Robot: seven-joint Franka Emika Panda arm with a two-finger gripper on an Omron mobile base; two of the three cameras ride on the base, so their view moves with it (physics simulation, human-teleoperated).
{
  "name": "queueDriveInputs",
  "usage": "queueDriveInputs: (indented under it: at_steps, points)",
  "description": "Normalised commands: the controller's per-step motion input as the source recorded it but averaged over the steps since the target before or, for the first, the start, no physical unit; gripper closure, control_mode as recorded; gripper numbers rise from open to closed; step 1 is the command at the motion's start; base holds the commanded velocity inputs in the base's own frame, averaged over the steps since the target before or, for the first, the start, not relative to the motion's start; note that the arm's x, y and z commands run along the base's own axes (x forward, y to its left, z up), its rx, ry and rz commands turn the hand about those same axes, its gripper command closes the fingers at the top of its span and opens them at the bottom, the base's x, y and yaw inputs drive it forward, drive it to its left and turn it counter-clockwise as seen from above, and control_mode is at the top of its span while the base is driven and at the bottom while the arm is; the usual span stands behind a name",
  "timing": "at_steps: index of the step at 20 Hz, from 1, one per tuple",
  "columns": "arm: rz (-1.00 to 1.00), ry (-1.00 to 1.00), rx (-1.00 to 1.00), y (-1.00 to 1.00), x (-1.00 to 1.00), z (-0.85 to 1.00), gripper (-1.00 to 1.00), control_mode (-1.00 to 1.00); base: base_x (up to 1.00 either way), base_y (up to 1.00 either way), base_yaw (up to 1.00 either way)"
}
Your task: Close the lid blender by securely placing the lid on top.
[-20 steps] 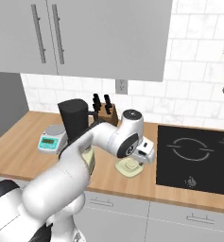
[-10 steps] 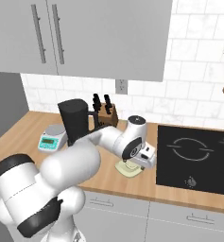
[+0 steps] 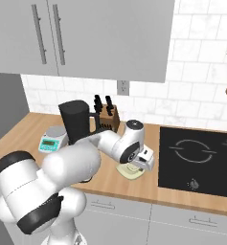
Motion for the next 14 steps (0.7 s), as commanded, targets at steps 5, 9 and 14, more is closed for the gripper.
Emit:
queueDriveInputs:
  at_steps: [5,9,14]
  points:
    - [0.00,0.00,0.00,0.02,0.31,-0.23,-1.00,-1.00,0.00,0.00,0.00]
    - [0.00,0.00,0.00,0.00,0.28,-0.19,-1.00,-1.00,0.00,0.00,0.00]
    - [0.00,0.00,0.00,0.00,0.18,-0.13,-1.00,-1.00,0.00,0.00,0.00]
